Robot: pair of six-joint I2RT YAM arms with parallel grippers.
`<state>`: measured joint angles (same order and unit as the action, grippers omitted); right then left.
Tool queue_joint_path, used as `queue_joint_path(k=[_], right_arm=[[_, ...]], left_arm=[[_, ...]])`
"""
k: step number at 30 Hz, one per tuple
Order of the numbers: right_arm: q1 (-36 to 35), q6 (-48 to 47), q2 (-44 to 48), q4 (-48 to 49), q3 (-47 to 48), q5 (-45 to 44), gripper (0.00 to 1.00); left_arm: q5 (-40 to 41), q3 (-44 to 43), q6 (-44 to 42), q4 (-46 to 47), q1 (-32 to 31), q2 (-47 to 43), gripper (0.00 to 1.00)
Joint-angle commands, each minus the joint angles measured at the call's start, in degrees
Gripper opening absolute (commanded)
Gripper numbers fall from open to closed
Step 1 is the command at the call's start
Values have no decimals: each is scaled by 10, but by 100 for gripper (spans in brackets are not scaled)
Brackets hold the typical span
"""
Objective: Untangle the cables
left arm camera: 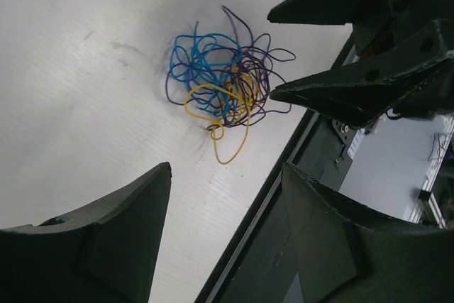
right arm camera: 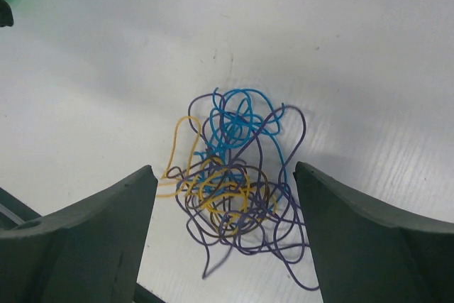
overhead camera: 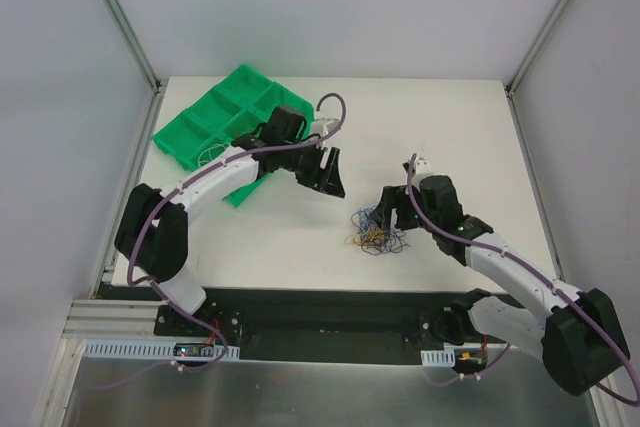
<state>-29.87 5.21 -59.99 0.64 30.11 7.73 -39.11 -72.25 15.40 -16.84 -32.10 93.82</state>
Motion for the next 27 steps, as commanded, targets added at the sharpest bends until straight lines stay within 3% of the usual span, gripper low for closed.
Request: queue_joint_path(k=[1,10,17,20,23,27], right_arm=[[4,9,37,-44,-22,-20,82],[14,36,98,-13,-74,-35,77],[39,41,106,-9,-90,1,77],[39,49,88,22,-94,26,77],[39,52,55,37,-89,47,76],[35,60,27,54,-87,48,76]], left_arm=[[-57,3,-56,37,-35,27,63],[-71,-23,-66,29,-107,112,66],[6,-51,-113,-16,-144,166,62],[59,-67,-127,-35,-152,180,48],[70,-72,-135,-47,-159,180,30],[95,-72,-164,-66,-176,156,13]])
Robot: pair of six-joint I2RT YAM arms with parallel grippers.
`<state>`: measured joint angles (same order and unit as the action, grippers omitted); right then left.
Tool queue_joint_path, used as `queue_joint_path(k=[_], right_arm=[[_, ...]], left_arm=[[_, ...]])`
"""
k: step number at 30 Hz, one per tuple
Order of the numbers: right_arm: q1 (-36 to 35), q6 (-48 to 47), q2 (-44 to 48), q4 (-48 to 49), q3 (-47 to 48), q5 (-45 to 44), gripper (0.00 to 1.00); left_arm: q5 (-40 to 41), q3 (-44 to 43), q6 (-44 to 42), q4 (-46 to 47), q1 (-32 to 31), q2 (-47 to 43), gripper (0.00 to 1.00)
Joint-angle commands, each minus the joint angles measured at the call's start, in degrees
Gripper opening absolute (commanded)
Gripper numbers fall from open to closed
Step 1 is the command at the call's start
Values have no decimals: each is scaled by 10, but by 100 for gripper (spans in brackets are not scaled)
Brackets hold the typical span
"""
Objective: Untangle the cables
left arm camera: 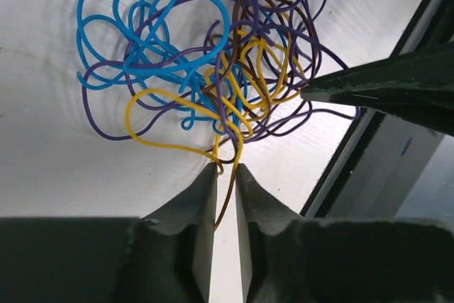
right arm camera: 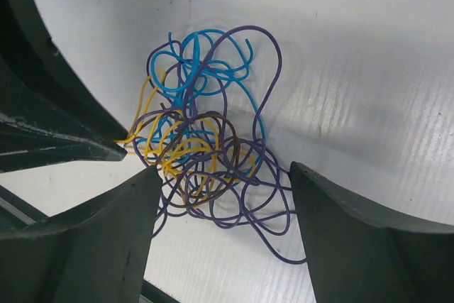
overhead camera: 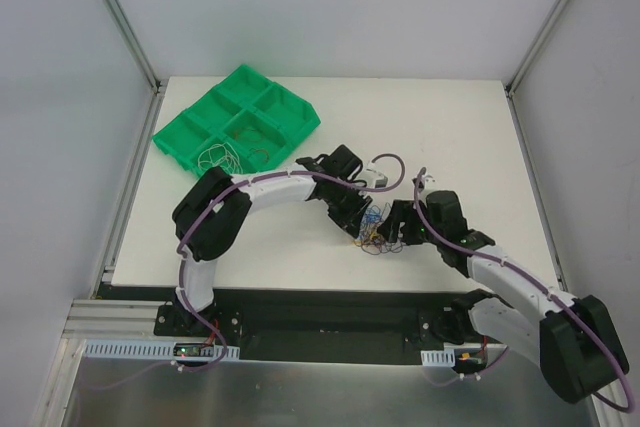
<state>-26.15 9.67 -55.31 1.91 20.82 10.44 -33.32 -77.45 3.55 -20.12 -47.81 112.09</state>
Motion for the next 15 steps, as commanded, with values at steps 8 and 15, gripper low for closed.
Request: queue_joint_path(k=[8,15], right_arm=[[-35,46,-81,105,13,13,73],[-36,145,-124,161,1,-68,58]], left_arm=[[-26,-11,-37,-39,-19,-109,0],[-76,-3,47,-3,-19,-202,0]])
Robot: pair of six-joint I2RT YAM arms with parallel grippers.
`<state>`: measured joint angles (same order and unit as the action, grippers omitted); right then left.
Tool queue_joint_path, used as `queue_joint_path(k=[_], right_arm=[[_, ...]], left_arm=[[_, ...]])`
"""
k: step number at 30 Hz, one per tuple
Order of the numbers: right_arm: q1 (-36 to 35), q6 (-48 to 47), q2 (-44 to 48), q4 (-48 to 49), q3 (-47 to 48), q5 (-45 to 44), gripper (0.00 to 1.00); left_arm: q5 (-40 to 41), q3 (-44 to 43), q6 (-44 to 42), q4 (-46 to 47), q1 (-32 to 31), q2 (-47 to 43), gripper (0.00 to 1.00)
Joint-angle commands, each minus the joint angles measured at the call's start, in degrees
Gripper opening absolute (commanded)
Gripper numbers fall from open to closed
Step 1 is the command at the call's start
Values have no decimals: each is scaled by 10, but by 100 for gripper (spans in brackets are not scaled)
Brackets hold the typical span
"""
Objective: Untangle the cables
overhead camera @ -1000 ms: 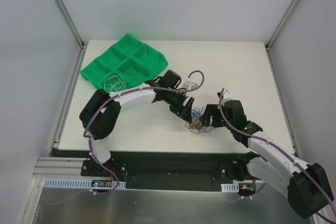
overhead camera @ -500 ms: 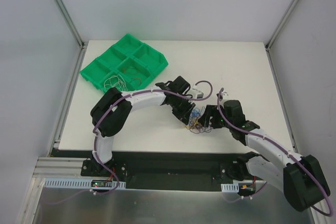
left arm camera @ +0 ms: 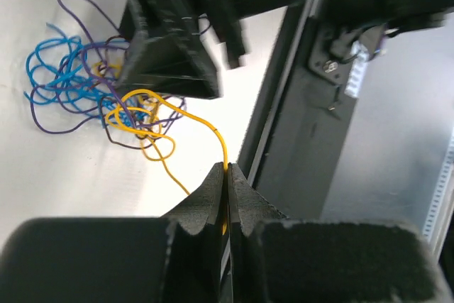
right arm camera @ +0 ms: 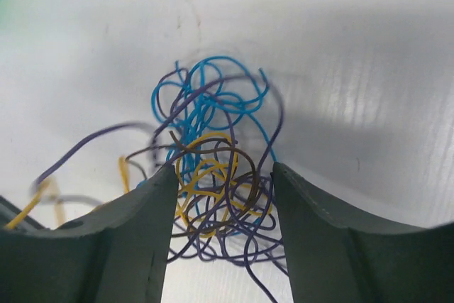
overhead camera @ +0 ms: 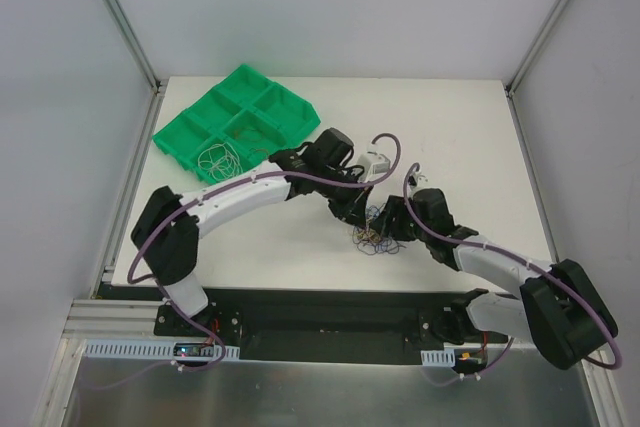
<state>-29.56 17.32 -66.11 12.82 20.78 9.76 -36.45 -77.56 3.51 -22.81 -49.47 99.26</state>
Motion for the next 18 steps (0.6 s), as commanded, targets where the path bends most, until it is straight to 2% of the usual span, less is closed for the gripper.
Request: queue_joint_path(k=[1,3,6,13,18], right_arm=[[-1,74,-19,44,7,-82,57],[3,78,-26,27,16,-147,55],[28,87,-37,-8,32,-184,55],[87,51,-36,-74,52,-266,57],[111,25,-5,-112,51,-320,59]], left_arm=[[-37,-2,52,27,-2,-89,0],[-8,-7,61,28,-2,-128,0],[40,-21,64,21,-2,-187,0],[217,-101,12,-16,-1,-334,0],[269,-183,-24,-17,-2,-380,0]])
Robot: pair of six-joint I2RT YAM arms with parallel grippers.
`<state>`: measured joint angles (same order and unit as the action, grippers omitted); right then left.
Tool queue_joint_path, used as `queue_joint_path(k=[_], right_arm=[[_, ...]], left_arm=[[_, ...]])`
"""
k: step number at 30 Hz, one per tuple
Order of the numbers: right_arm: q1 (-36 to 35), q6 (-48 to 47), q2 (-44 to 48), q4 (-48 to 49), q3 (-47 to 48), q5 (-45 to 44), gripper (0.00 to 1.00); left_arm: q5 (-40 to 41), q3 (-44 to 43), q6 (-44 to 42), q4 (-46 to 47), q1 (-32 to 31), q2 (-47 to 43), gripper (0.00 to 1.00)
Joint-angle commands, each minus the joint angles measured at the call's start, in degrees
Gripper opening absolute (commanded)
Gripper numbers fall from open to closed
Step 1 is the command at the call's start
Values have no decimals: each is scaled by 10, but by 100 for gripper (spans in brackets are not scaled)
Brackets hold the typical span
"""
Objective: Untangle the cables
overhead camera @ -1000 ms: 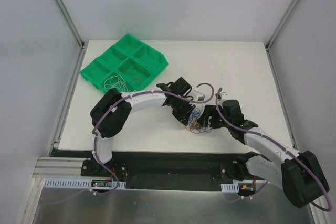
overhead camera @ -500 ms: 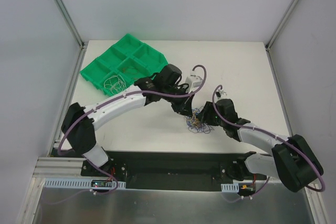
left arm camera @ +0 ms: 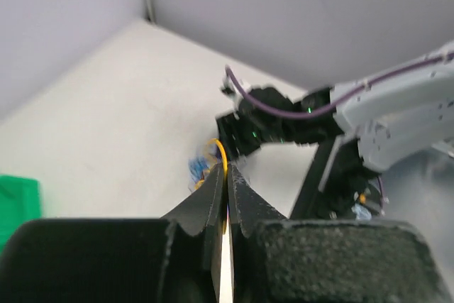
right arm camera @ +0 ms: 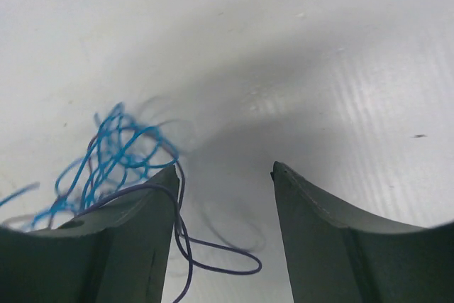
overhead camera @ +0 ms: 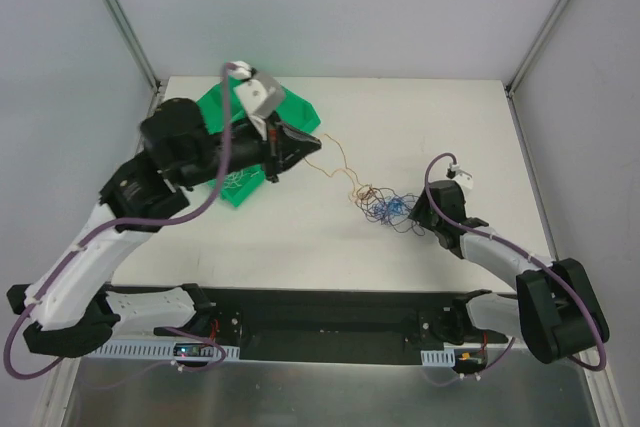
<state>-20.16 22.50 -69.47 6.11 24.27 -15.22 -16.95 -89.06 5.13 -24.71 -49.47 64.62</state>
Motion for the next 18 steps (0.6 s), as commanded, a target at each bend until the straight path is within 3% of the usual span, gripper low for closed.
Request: queue_joint_path(k=[1,7,12,14,18], right_arm=[[24,-31,35,-49,17,-72,59],[42,-67,56,-73,27,-68,63],[16,-148,132,-107,65,126,68],[-14,-184,185,-112,82,189,74],[-60,-214,234,-118,120,264,80]], left_arm=[[83,-86,-46,2,-3,-33,0],[147,-171,-54,-10,-3,13,0],[150,-194,-33,-14,-2,48,0],[137,-204,-30,-14,-2,58,0],[117,-213,-23,-14,-2,68,0]])
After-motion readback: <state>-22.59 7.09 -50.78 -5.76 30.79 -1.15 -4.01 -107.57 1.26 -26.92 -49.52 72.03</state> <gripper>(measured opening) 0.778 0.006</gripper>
